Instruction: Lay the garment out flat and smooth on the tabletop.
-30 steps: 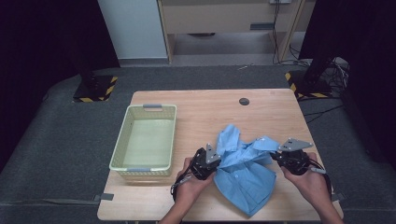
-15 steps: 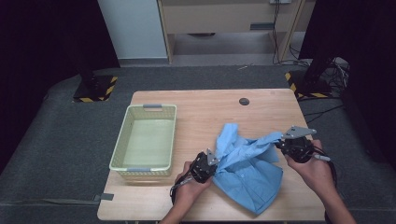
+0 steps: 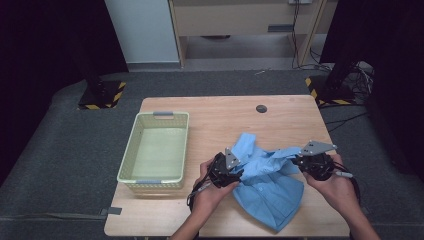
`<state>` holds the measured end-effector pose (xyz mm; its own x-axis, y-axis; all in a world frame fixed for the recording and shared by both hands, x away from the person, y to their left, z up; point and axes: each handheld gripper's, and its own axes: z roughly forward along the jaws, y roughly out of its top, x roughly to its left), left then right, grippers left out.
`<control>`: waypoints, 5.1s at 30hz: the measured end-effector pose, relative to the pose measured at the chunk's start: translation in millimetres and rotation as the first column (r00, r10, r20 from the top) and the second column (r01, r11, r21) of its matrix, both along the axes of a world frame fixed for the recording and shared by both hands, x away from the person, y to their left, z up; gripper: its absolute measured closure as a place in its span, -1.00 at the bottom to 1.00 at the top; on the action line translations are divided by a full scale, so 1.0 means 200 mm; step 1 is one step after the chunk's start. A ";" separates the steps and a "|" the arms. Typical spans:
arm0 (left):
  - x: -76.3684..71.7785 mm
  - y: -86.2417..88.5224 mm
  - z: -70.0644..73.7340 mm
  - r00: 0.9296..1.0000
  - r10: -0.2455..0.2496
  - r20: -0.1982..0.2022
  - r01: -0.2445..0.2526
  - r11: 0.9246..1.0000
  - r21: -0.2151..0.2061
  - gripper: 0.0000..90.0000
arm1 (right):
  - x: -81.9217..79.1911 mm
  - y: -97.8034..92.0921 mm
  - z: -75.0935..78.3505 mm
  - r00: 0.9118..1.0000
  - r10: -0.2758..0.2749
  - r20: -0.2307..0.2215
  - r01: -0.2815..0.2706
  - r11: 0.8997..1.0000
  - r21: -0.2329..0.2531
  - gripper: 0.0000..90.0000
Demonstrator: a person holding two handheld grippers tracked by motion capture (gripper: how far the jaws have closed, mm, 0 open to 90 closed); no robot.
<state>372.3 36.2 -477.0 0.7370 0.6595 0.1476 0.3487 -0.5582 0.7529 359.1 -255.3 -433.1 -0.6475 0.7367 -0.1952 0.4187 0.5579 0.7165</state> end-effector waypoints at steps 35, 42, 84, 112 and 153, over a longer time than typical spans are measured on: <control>0.01 0.09 -0.06 0.993 -0.006 -0.116 0.013 0.998 0.056 0.93 | 0.20 0.03 0.07 1.000 0.007 -0.004 -0.007 1.000 -0.001 0.98; -0.09 0.14 -0.18 0.981 -0.039 -0.191 0.050 0.997 0.054 0.87 | 0.24 0.07 0.07 1.000 0.016 0.007 -0.016 1.000 0.011 0.98; 0.12 -0.03 -0.25 0.988 0.004 -0.153 -0.001 1.000 0.019 0.00 | 0.19 0.10 -0.11 0.998 0.035 -0.044 -0.034 0.999 0.016 0.97; 0.08 -0.02 -0.06 0.997 0.011 -0.080 -0.014 0.999 -0.033 -0.11 | 0.22 0.19 -0.14 0.997 0.056 -0.052 -0.055 0.998 0.025 0.94; 0.22 -0.09 -0.23 0.976 -0.038 -0.212 0.038 0.999 -0.005 0.93 | 0.26 0.16 -0.35 0.993 0.017 -0.115 -0.013 0.999 0.034 0.21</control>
<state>415.5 17.7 -523.8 0.7759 0.6306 -0.0153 0.4793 -0.5737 0.6642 411.5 -223.6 -502.9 -0.6750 0.7318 -0.0946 0.4913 0.5414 0.6823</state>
